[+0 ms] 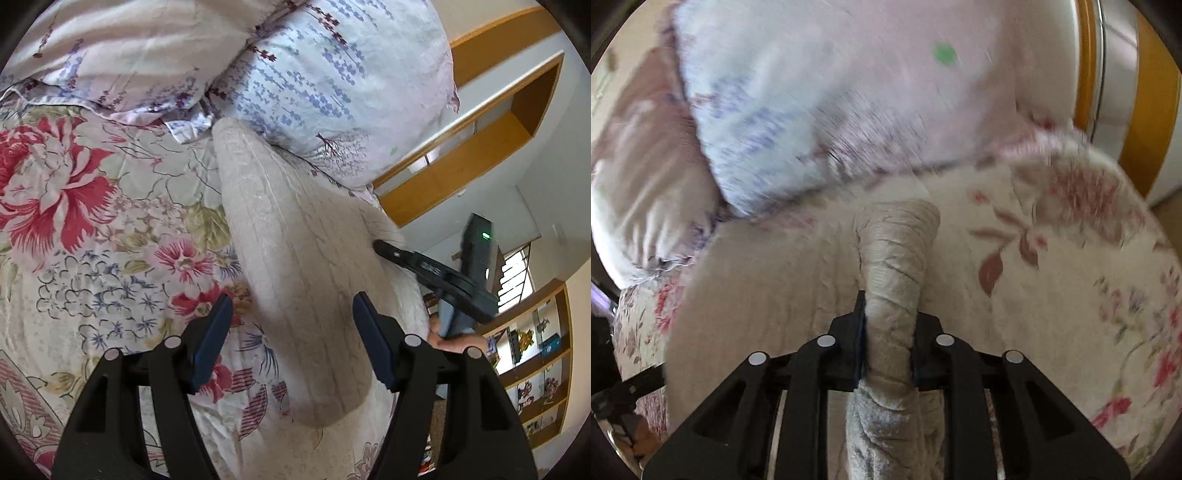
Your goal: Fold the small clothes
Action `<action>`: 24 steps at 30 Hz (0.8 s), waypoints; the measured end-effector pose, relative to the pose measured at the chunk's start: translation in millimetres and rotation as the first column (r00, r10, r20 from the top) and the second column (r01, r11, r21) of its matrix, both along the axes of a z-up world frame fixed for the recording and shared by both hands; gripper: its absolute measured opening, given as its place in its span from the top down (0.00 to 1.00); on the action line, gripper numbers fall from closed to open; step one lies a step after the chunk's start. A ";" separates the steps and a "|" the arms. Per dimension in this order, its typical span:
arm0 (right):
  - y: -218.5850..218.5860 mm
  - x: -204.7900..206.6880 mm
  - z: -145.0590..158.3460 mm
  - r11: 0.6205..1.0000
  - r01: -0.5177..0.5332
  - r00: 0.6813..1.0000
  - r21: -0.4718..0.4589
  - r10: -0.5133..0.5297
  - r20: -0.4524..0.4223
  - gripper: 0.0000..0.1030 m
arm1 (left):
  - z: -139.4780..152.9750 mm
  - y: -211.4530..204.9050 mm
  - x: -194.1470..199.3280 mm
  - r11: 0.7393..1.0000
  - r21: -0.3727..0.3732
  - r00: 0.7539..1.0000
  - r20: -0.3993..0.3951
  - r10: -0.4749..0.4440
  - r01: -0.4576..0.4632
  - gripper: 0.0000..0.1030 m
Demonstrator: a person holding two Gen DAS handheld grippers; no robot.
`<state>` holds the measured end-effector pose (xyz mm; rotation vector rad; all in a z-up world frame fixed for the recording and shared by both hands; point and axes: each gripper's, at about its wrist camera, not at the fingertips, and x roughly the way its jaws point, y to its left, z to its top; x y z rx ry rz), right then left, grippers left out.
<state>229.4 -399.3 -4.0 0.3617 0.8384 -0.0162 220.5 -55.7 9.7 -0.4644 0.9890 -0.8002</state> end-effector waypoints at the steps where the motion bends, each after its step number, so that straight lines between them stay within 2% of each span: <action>1: -3.7 -2.0 1.8 1.000 0.011 1.000 0.014 -0.011 0.005 0.69 | 0.4 0.4 0.6 1.000 0.003 1.000 0.002 -0.005 0.005 0.35; 2: -6.8 -4.8 4.3 1.000 0.022 1.000 0.020 -0.022 0.008 0.65 | 0.9 1.1 1.4 1.000 0.006 1.000 0.003 -0.006 0.006 0.35; 4: -14.4 -17.2 11.1 0.998 0.049 0.999 0.026 -0.049 0.011 0.44 | 2.8 2.0 3.0 1.000 0.009 1.000 0.000 0.002 -0.002 0.35; 7: -27.6 -41.9 17.9 0.993 0.027 0.999 0.114 -0.031 0.034 0.43 | 8.4 1.5 2.2 1.000 0.012 1.000 -0.012 0.003 -0.003 0.35; 9: -36.2 -62.1 16.5 0.979 -0.006 0.999 0.204 -0.004 0.049 0.43 | 12.3 0.0 -0.8 1.000 0.031 1.000 -0.016 0.002 -0.001 0.35; 12: -34.2 -83.8 11.7 0.971 -0.032 0.999 0.236 0.021 0.050 0.43 | 14.0 -0.2 -5.0 0.999 0.045 0.999 -0.033 0.000 0.002 0.35; 14: -27.1 -95.3 7.2 0.974 -0.055 0.998 0.221 0.046 0.045 0.47 | 11.5 0.8 -6.7 0.998 0.058 0.998 -0.055 0.006 -0.003 0.35; 16: -21.9 -102.1 2.7 0.972 -0.076 0.997 0.222 0.070 0.036 0.56 | 8.6 2.2 -8.8 0.998 0.063 0.997 -0.071 0.011 -0.006 0.37; 20: -10.1 -109.8 -8.5 0.970 -0.107 0.994 0.216 0.104 0.026 0.60 | 6.0 3.5 -12.5 0.997 0.075 0.996 -0.091 0.018 -0.011 0.37; 21: -8.8 -110.4 -11.2 0.971 -0.111 0.994 0.212 0.108 0.025 0.73 | 6.4 3.2 -14.0 0.997 0.076 0.996 -0.093 0.016 -0.008 0.37; 22: -6.9 -110.8 -12.5 0.974 -0.112 0.994 0.197 0.108 0.029 0.82 | 7.2 3.0 -15.4 0.997 0.079 0.996 -0.092 0.014 -0.007 0.37; 24: -6.1 -114.6 -6.1 0.983 -0.104 0.993 0.154 0.095 0.066 0.86 | 10.3 1.7 -17.9 0.996 0.087 0.996 -0.085 0.012 -0.005 0.37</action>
